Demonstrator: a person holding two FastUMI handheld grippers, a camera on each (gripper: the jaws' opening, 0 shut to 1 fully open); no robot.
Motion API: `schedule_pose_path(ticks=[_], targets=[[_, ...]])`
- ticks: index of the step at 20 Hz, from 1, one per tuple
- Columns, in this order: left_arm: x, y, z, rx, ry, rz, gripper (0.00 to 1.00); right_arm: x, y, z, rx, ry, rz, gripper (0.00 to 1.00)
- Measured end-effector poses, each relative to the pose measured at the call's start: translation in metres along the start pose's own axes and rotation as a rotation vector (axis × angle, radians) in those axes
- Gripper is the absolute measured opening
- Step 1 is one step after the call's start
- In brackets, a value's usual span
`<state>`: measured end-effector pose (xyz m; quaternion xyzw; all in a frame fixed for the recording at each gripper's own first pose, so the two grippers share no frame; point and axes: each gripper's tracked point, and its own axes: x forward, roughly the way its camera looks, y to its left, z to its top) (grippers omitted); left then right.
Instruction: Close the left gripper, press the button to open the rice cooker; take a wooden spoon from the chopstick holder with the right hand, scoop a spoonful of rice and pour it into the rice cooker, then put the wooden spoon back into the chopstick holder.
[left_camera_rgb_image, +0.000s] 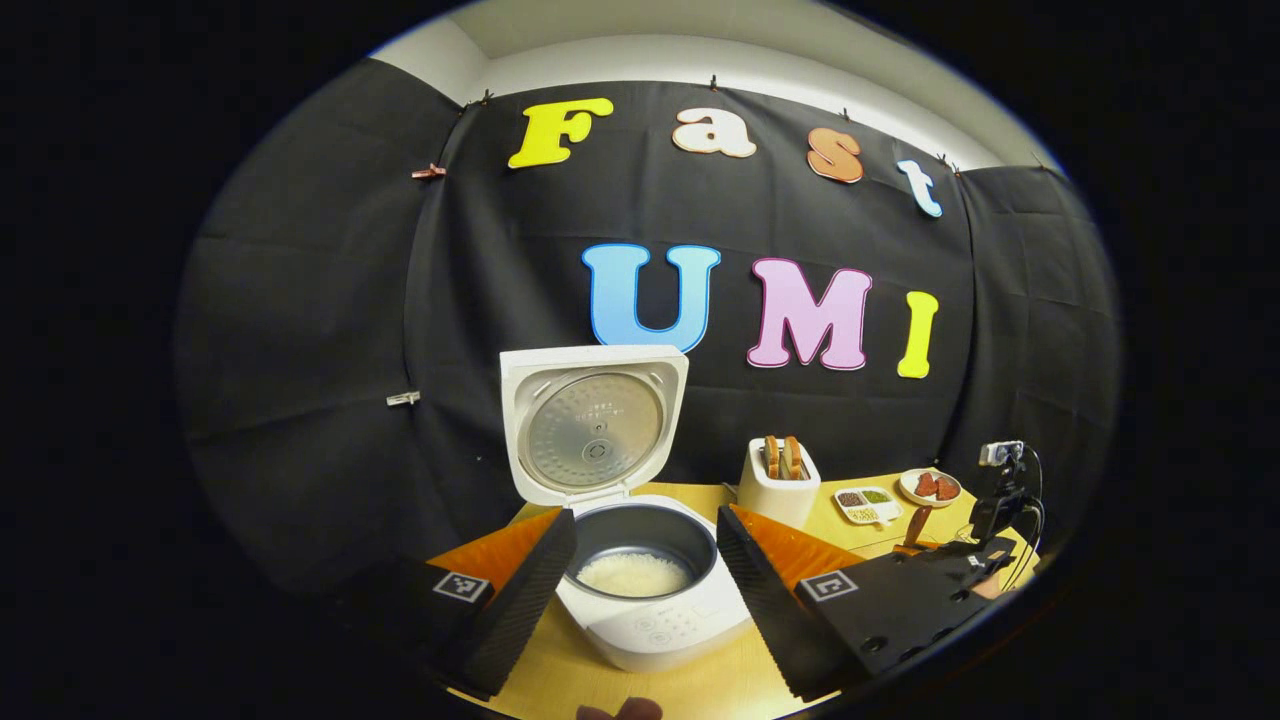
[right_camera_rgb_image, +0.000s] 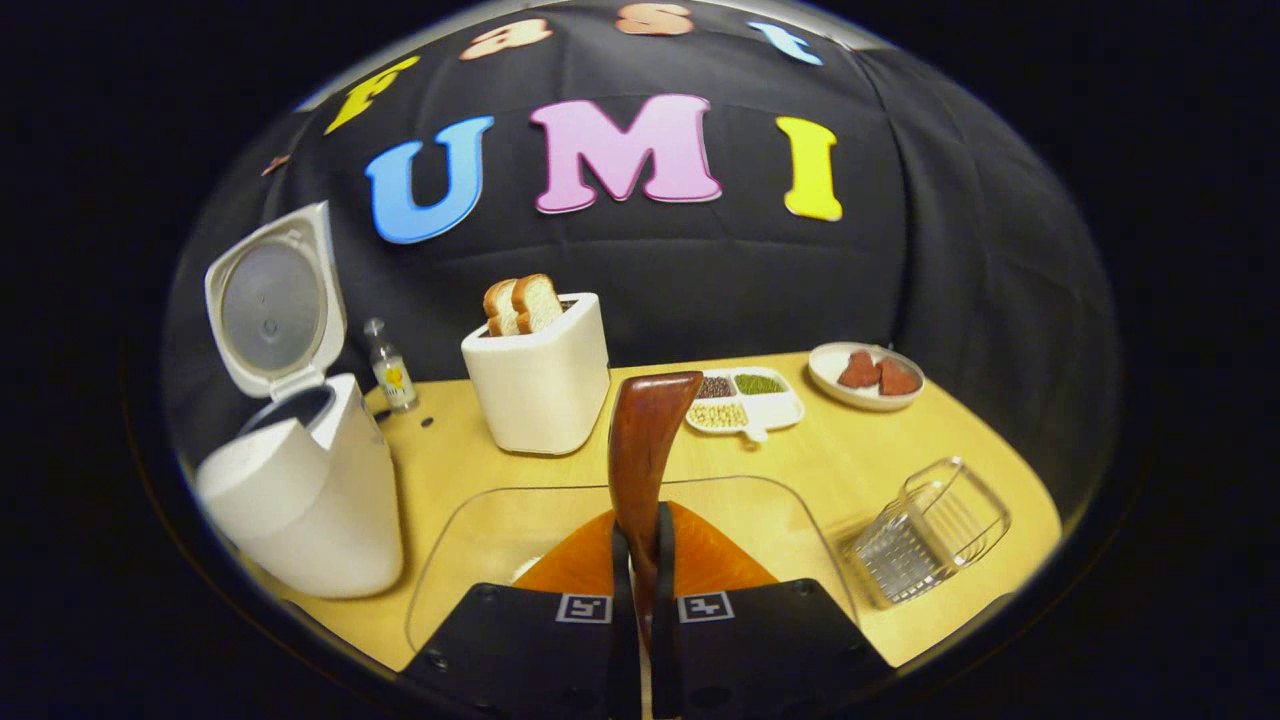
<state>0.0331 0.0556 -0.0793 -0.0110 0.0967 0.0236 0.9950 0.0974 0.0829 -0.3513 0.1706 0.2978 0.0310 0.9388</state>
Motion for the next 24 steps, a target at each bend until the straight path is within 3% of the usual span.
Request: schedule_pose_path(ticks=[6,8,18,24], targets=[[-0.005,0.002,0.004,0.006,-0.011,-0.006,0.96,-0.008,-0.025,0.003,0.465,0.038,0.032,0.09],[-0.007,0.002,0.006,0.008,-0.015,-0.007,0.97,-0.016,-0.032,0.010,0.563,0.026,0.038,0.09],[-0.017,-0.007,0.010,-0.007,-0.025,-0.037,0.97,-0.051,-0.042,0.076,0.908,-0.084,0.131,0.09],[-0.022,-0.002,0.008,-0.031,-0.030,-0.043,0.97,-0.075,-0.001,0.118,0.923,-0.106,0.200,0.08]])
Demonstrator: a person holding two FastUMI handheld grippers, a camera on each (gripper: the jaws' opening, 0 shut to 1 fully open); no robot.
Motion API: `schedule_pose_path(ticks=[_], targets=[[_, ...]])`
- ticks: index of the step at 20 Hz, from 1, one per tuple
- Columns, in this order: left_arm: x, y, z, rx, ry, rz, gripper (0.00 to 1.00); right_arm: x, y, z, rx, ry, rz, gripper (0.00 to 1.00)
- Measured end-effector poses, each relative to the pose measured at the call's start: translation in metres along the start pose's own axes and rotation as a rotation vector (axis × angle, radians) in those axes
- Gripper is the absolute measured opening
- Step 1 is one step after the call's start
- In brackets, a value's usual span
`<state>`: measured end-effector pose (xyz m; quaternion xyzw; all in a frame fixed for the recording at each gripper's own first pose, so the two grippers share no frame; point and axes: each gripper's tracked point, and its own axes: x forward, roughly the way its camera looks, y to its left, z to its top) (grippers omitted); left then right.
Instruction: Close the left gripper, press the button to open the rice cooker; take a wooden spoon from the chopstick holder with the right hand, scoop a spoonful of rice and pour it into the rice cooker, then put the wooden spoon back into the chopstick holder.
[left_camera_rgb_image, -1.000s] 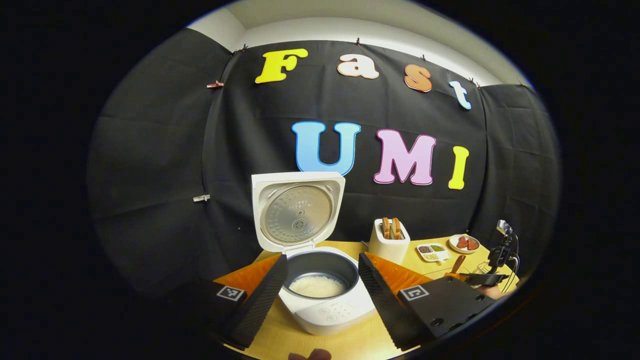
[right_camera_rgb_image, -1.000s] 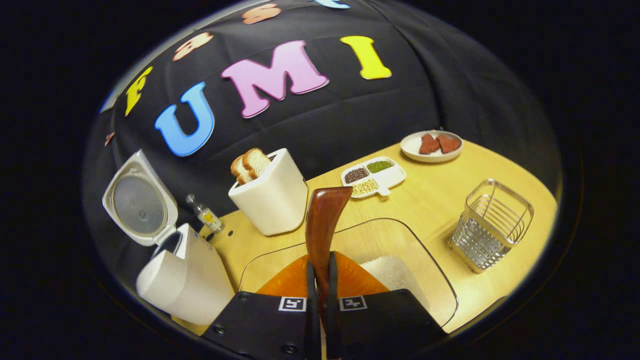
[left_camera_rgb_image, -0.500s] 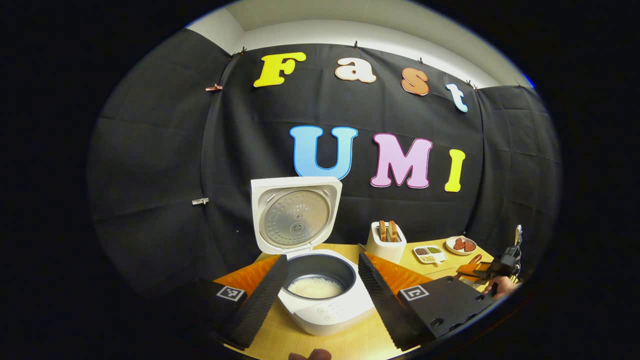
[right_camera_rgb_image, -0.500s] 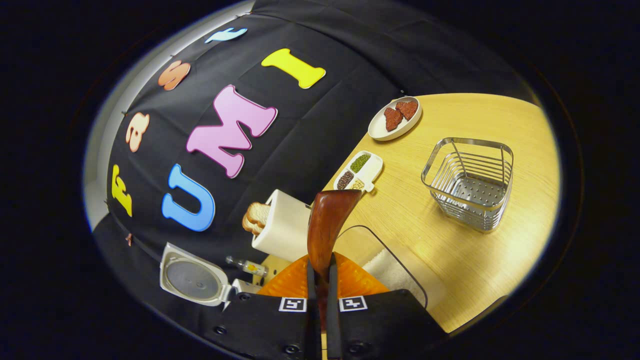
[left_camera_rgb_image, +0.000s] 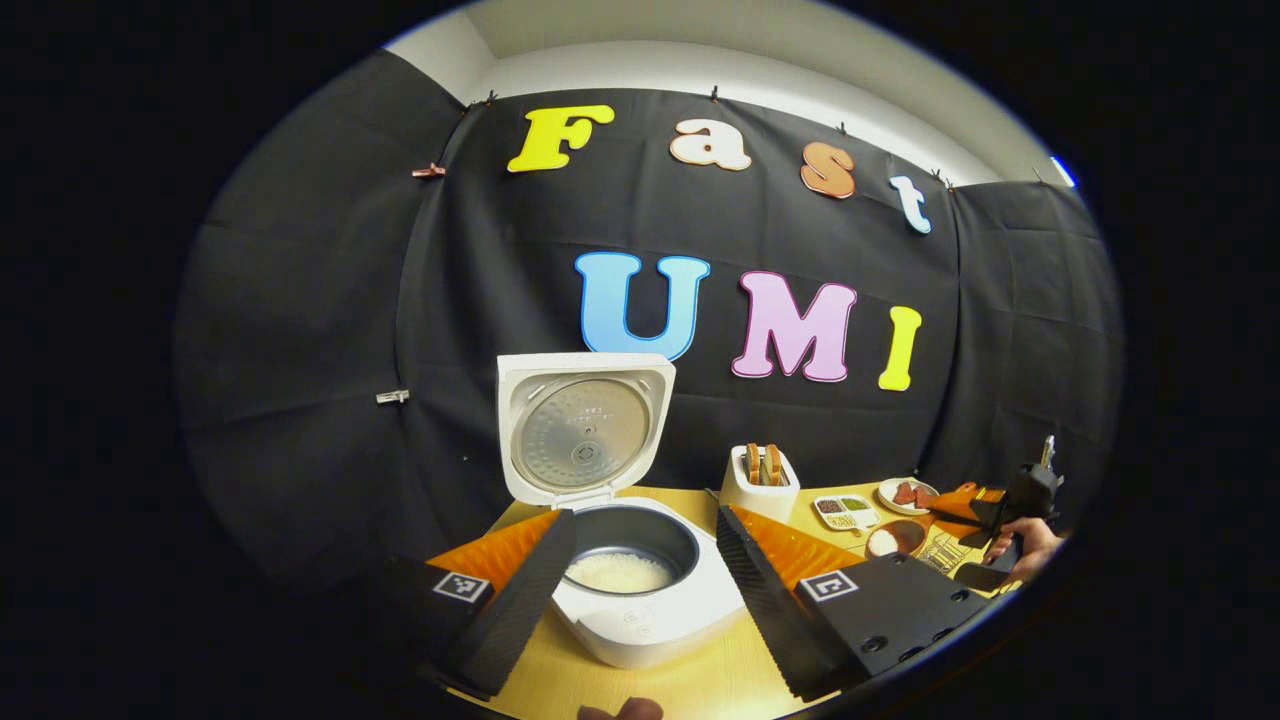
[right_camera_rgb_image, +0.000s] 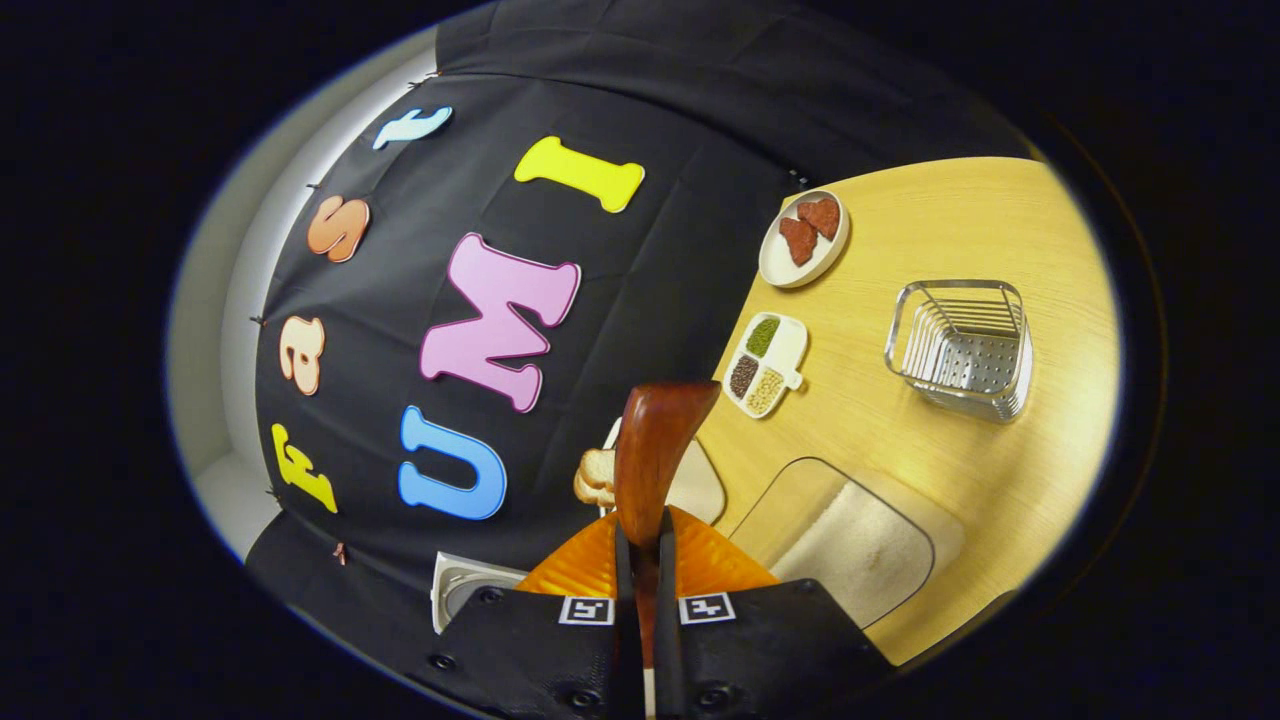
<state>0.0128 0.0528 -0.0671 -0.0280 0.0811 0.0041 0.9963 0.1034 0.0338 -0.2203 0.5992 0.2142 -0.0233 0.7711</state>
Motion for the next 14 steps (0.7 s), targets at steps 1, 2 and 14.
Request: schedule_pose_path(ticks=[1,2,14], targets=[[-0.001,0.002,-0.001,-0.002,-0.001,0.003,0.97,0.001,0.014,-0.005,0.002,0.006,0.013,0.09],[-0.002,0.004,-0.003,-0.004,0.001,0.006,0.97,0.001,0.029,-0.010,0.005,0.012,0.028,0.09],[-0.010,0.049,-0.019,-0.022,0.013,0.060,0.96,0.052,0.177,-0.134,-0.134,0.151,0.156,0.09]])
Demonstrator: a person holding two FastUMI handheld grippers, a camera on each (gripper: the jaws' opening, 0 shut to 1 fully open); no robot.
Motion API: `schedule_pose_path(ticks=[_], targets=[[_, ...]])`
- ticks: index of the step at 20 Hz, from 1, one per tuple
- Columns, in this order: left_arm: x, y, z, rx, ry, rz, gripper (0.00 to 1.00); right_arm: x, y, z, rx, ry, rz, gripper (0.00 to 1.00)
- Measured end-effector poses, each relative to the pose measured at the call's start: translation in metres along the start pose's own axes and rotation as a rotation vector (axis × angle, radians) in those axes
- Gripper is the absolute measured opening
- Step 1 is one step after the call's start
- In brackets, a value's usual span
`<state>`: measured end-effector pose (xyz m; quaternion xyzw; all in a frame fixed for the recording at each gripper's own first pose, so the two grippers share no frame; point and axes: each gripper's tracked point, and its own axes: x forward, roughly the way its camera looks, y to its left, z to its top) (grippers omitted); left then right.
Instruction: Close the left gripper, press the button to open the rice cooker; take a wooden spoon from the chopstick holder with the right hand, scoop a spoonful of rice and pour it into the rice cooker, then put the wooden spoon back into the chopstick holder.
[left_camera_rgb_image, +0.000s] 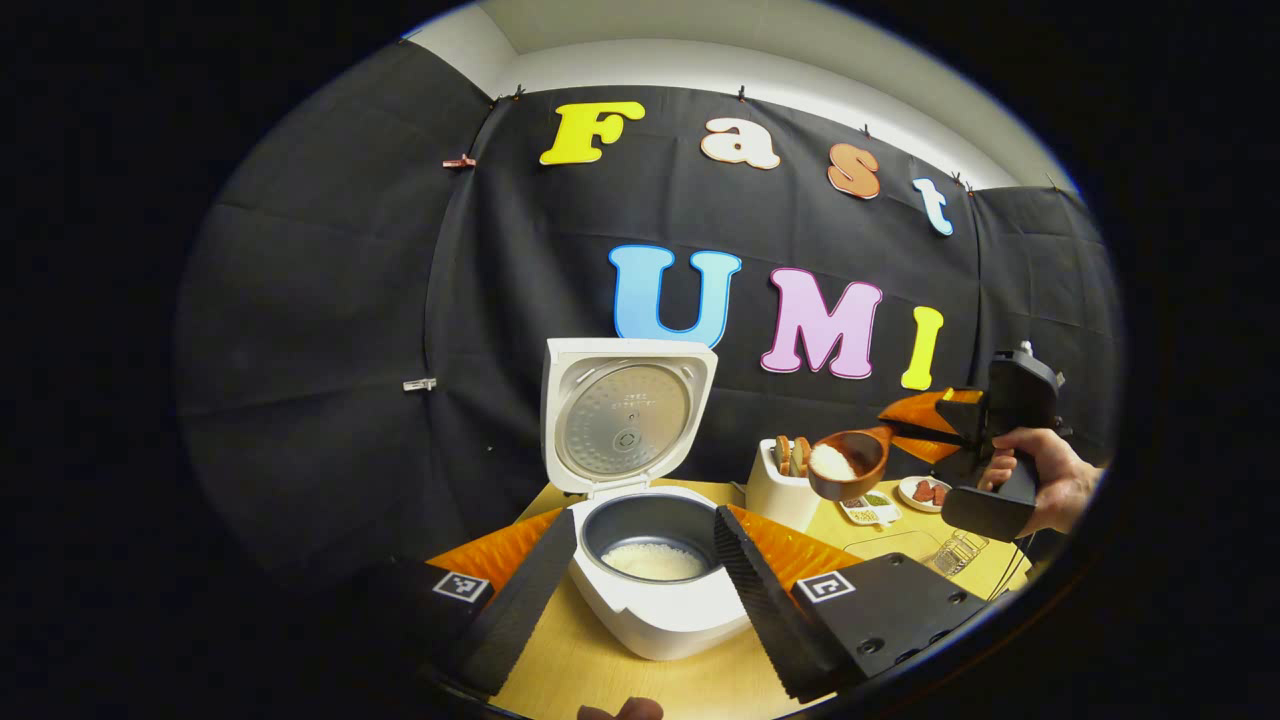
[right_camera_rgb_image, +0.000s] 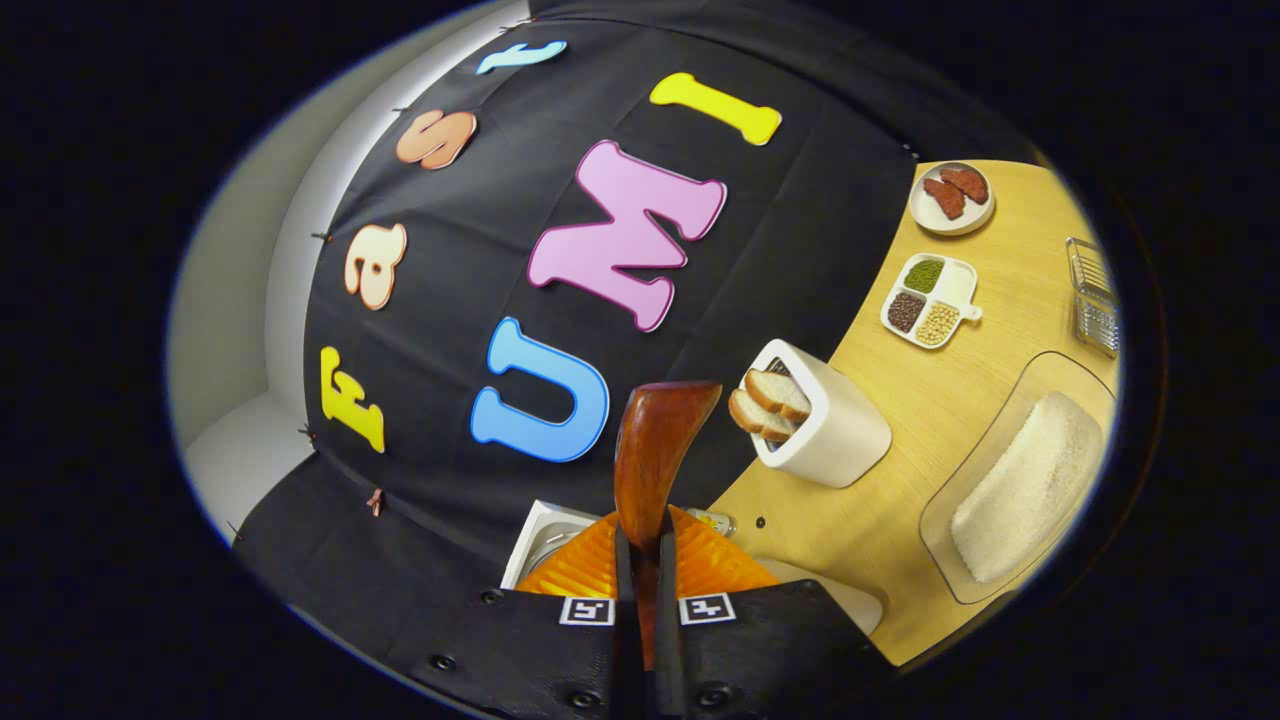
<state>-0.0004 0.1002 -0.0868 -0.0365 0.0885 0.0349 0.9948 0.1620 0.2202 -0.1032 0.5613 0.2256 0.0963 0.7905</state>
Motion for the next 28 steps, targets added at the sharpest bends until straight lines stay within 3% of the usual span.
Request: schedule_pose_path(ticks=[5,8,17,23,28], targets=[[0.003,0.015,-0.003,0.001,0.001,0.017,0.96,0.046,0.022,-0.048,-0.077,0.040,0.001,0.09],[0.004,0.019,-0.006,-0.009,0.009,0.022,0.96,0.069,0.027,-0.076,-0.199,0.067,-0.008,0.08],[0.009,0.037,-0.010,-0.019,0.015,0.030,0.96,0.109,0.048,-0.140,-0.800,0.130,0.052,0.08],[0.013,0.047,-0.015,-0.024,0.026,0.048,0.96,0.111,0.064,-0.166,-1.092,0.154,0.160,0.08],[0.016,0.049,-0.016,-0.028,0.029,0.046,0.96,0.094,0.084,-0.193,-1.366,0.166,0.319,0.08]])
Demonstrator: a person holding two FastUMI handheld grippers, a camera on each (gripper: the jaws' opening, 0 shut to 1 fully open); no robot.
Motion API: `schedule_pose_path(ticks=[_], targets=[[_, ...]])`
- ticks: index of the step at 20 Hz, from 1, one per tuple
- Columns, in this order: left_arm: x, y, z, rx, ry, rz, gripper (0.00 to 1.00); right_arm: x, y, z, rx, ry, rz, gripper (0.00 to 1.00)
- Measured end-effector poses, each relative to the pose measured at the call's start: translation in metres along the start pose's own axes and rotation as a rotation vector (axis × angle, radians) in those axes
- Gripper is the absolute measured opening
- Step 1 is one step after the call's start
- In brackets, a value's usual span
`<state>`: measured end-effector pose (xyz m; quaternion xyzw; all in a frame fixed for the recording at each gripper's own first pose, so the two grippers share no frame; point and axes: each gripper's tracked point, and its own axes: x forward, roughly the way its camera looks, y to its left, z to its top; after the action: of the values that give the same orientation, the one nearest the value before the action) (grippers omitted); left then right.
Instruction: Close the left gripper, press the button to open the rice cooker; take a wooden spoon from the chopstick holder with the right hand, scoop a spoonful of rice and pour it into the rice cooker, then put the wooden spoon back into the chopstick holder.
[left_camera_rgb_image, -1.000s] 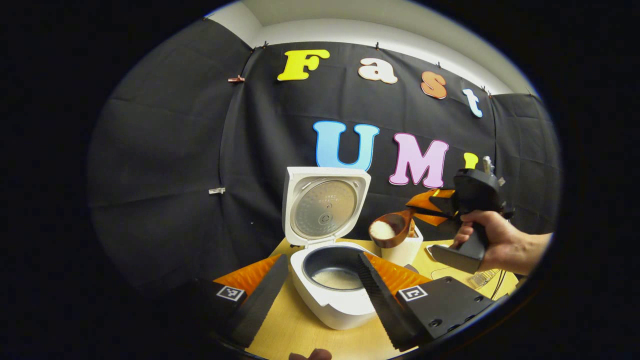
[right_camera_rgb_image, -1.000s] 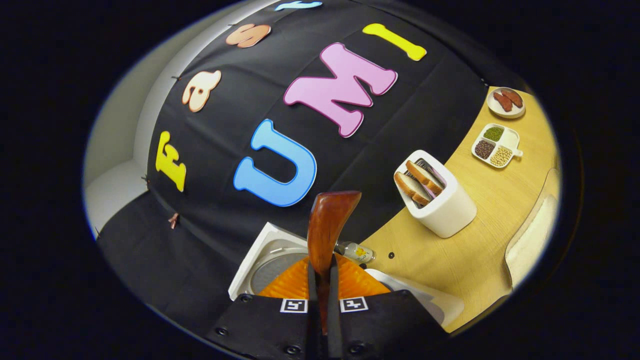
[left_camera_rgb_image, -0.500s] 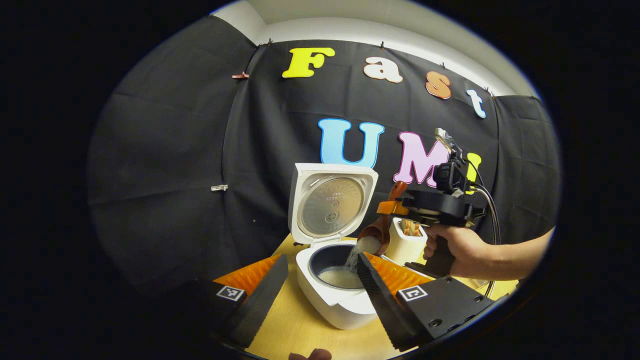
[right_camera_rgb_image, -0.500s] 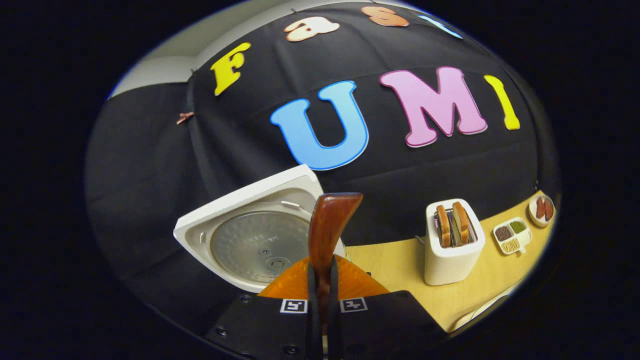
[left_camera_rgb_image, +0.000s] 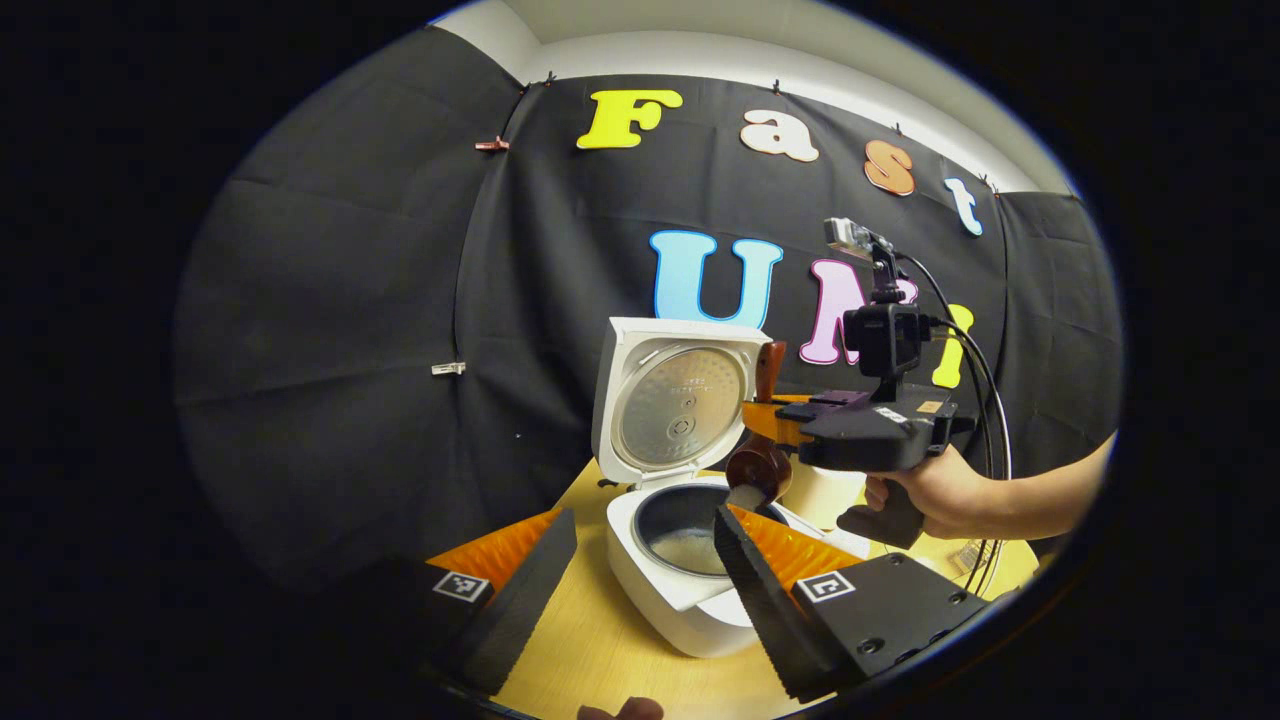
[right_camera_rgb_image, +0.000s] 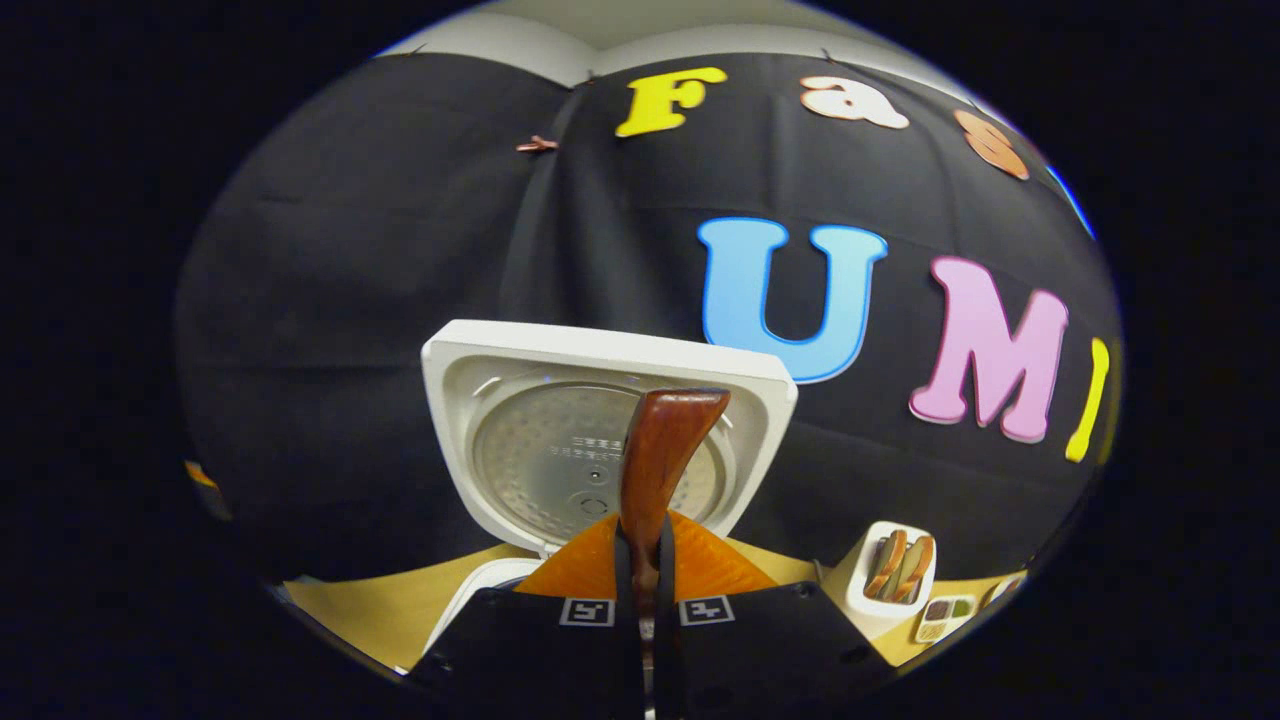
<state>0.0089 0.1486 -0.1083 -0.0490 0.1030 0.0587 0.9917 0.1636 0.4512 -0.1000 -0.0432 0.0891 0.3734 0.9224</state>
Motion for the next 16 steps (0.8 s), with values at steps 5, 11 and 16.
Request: schedule_pose_path(ticks=[5,11,16], targets=[[0.000,0.000,-0.001,-0.007,0.001,-0.004,0.96,-0.013,0.034,0.007,-0.252,-0.048,0.104,0.08],[-0.005,0.000,-0.001,0.004,0.000,0.005,0.96,-0.019,0.057,0.001,-0.380,-0.053,0.147,0.08],[-0.019,-0.002,-0.001,0.019,-0.009,0.017,0.96,-0.006,0.014,0.004,0.141,0.032,0.058,0.08]])
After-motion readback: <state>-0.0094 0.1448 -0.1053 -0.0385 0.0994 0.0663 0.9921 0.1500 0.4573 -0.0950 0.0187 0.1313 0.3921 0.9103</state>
